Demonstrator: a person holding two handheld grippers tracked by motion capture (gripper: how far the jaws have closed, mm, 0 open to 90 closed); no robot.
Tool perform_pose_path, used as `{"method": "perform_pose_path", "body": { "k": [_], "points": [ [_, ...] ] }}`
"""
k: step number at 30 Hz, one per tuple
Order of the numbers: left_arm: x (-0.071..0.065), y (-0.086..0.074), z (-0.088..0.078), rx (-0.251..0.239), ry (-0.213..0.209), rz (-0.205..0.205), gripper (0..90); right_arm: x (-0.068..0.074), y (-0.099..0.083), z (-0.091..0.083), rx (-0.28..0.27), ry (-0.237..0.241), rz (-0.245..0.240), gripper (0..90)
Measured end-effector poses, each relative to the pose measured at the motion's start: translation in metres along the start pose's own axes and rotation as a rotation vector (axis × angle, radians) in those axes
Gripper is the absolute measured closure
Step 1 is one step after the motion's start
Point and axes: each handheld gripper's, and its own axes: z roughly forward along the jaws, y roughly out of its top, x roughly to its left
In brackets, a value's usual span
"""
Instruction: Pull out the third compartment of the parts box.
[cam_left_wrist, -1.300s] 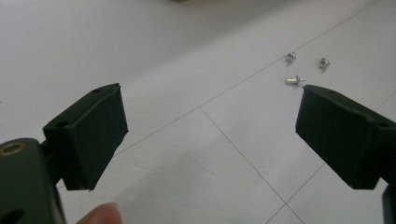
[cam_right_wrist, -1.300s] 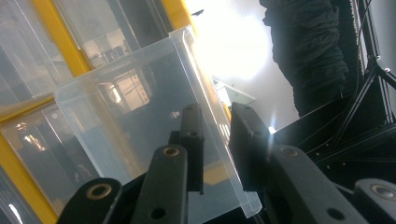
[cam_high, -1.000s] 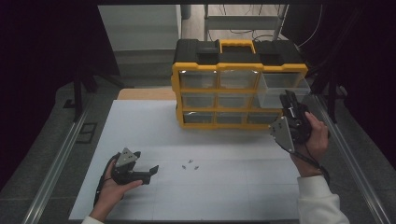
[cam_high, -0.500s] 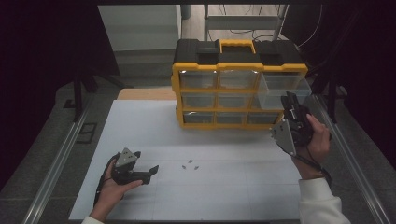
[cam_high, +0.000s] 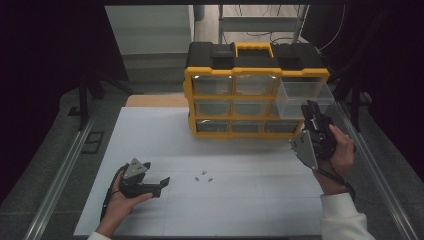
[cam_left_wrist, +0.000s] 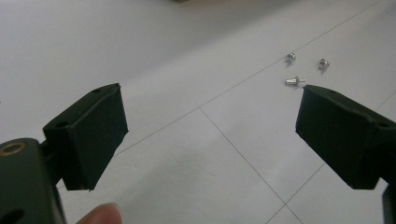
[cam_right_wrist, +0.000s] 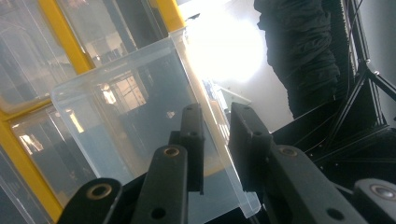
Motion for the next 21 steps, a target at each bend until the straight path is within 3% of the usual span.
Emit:
{"method": "perform_pose_path", "body": {
  "k": [21],
  "points": [
    [0.0, 0.0, 0.0, -0.001, -0.002, 0.001, 9.5, 0.0005, 0.0007, -0.0085, -0.013, -0.006, -0.001, 75.8]
  ]
}}
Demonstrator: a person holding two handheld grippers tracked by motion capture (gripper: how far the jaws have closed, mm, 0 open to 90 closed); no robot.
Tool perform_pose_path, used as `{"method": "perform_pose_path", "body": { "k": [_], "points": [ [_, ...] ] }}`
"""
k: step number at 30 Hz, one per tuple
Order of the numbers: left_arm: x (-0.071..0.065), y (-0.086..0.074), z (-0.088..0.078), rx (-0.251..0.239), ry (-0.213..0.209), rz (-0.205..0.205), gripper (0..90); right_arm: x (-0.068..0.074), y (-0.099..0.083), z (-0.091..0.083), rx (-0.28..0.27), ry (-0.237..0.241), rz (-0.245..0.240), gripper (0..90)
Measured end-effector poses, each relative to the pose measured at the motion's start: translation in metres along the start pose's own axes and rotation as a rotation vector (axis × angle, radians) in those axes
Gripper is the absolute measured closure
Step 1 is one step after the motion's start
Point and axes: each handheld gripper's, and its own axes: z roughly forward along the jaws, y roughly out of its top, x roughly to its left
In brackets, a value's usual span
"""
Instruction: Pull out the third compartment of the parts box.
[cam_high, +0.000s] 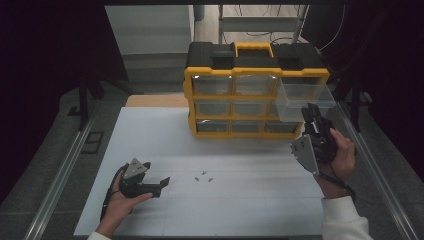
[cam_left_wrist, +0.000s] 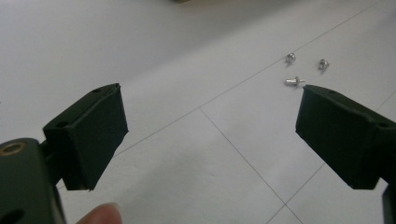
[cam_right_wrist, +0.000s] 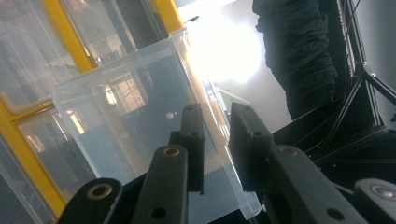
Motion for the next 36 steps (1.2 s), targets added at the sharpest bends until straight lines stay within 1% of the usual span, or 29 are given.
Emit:
{"method": "perform_pose_path", "body": {
  "k": [15, 18, 23, 30, 32, 34, 36],
  "points": [
    [-0.0007, -0.0001, 0.0013, 0.007, -0.004, 0.006, 9.5, 0.0024, 0.0005, -0.0035, -0.008, -0.001, -0.004, 75.4],
    [-0.0011, -0.0001, 0.0016, 0.008, -0.003, 0.007, 9.5, 0.0051, -0.0001, -0.0032, -0.002, 0.005, -0.012, 75.3],
    [-0.0015, -0.0003, 0.0022, 0.012, -0.004, 0.011, 9.5, 0.0075, -0.0031, -0.0023, 0.007, 0.013, -0.011, 75.0],
    [-0.0017, -0.0004, 0.0027, 0.017, -0.006, 0.015, 9.5, 0.0079, -0.0039, -0.0023, 0.001, 0.008, -0.008, 74.6],
    [-0.0017, -0.0004, 0.0026, 0.017, -0.005, 0.015, 9.5, 0.0074, -0.004, -0.0022, 0.0, 0.012, -0.003, 74.0],
    [-0.0016, -0.0004, 0.0024, 0.016, -0.005, 0.015, 9.5, 0.0063, -0.0037, -0.0024, 0.001, 0.027, 0.007, 72.1],
    [-0.0016, -0.0004, 0.0023, 0.014, -0.005, 0.013, 9.5, 0.0054, -0.0037, -0.0019, 0.0, 0.044, 0.022, 66.1]
  ]
}}
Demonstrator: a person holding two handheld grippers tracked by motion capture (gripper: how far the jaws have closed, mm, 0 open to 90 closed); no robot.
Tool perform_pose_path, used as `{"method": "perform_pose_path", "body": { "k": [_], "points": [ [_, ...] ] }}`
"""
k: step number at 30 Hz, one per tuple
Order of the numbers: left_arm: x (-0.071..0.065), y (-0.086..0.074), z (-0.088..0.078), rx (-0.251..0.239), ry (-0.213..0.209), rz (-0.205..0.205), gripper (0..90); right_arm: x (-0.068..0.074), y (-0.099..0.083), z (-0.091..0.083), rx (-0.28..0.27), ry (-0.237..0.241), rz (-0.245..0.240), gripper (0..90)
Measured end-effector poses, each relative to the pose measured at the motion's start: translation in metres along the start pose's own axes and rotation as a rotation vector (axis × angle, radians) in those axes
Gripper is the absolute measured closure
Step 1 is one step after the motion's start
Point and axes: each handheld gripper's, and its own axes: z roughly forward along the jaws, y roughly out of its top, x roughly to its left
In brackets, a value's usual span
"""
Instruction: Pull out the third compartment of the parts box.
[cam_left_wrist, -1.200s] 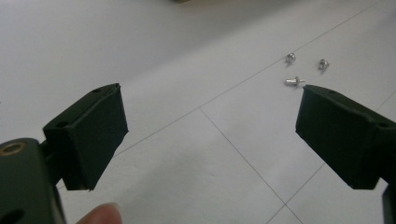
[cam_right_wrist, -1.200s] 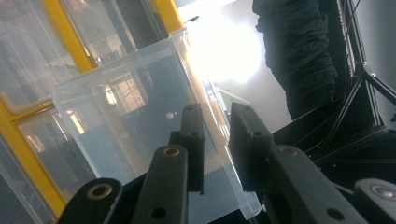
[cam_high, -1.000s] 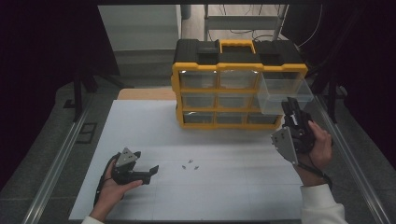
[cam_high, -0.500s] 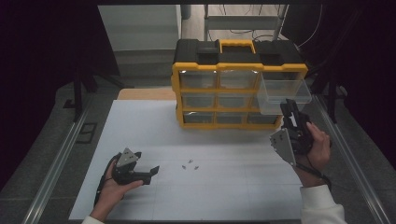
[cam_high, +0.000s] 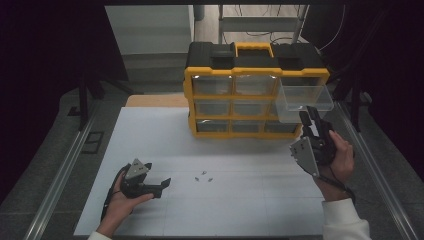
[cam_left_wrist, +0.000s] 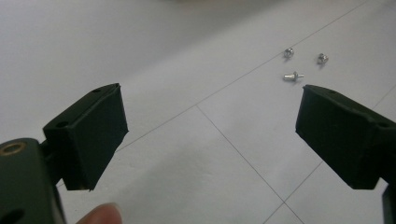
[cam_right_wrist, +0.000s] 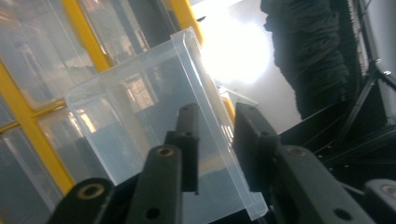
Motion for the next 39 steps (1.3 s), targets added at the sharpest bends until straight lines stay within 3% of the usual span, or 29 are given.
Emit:
{"method": "perform_pose_path", "body": {
  "k": [6, 11, 13, 18, 22, 25, 31, 39],
  "points": [
    [0.0, 0.0, 0.0, 0.004, 0.002, 0.005, 9.5, -0.002, 0.003, 0.0, -0.028, 0.053, 0.069, 46.1],
    [-0.001, 0.0, 0.0, 0.001, 0.001, 0.004, 9.5, -0.002, 0.006, -0.005, -0.061, 0.092, 0.136, 38.5],
    [0.0, 0.0, 0.0, 0.001, 0.002, 0.004, 9.5, -0.002, 0.007, -0.008, -0.068, 0.115, 0.191, 36.3],
    [0.0, 0.0, 0.0, -0.003, 0.005, 0.002, 9.5, -0.003, 0.009, -0.014, -0.1, 0.185, 0.313, 35.3],
    [0.0, 0.0, -0.001, -0.014, 0.004, 0.003, 9.4, -0.002, 0.008, -0.018, -0.105, 0.286, 0.459, 36.0],
    [-0.001, 0.0, -0.001, -0.02, 0.001, 0.002, 9.4, 0.001, 0.006, -0.02, -0.102, 0.362, 0.535, 37.2],
    [0.0, 0.0, -0.002, -0.023, -0.001, 0.006, 9.4, 0.007, 0.005, -0.019, -0.089, 0.477, 0.656, 37.1],
    [-0.001, 0.001, -0.003, -0.031, -0.002, 0.011, 9.4, 0.017, -0.001, -0.016, -0.052, 0.582, 0.756, 36.7]
  ]
}}
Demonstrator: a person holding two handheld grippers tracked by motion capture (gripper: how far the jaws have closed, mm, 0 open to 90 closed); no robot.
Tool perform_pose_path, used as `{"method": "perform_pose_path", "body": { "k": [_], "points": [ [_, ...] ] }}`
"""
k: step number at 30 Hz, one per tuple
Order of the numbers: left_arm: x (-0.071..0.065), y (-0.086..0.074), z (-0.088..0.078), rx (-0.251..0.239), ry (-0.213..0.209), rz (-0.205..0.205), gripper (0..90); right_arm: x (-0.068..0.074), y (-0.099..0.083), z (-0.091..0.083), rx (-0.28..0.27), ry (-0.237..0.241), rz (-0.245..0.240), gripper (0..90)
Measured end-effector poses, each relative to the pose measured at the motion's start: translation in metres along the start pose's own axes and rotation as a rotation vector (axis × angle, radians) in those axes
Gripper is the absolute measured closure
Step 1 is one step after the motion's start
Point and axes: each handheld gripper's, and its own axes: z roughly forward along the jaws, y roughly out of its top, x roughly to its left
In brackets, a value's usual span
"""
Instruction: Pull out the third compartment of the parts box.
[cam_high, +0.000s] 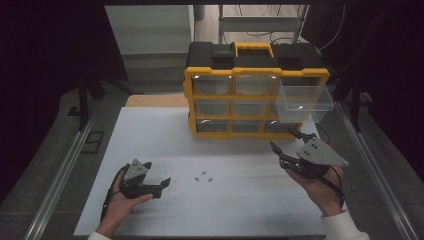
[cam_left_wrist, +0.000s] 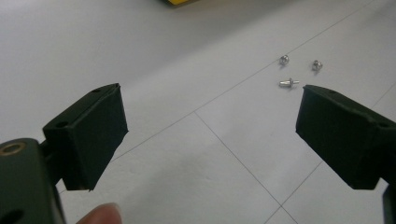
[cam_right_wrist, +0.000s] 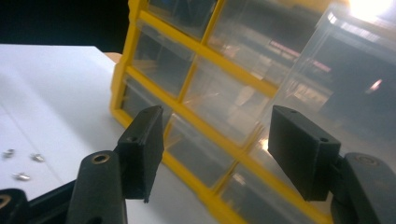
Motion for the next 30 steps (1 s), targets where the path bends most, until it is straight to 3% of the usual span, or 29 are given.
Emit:
{"method": "perform_pose_path", "body": {
  "k": [5, 12, 30],
  "points": [
    [0.001, 0.0, -0.001, -0.011, 0.0, -0.004, 9.4, 0.004, -0.002, 0.004, 0.027, 0.039, 0.016, 36.6],
    [0.0, 0.0, -0.004, -0.022, 0.003, -0.007, 9.3, 0.012, -0.007, 0.015, 0.054, 0.116, 0.077, 35.3],
    [-0.005, 0.002, -0.006, -0.023, 0.009, 0.004, 9.2, 0.02, -0.022, 0.03, 0.126, 0.161, 0.094, 33.0]
  ]
}}
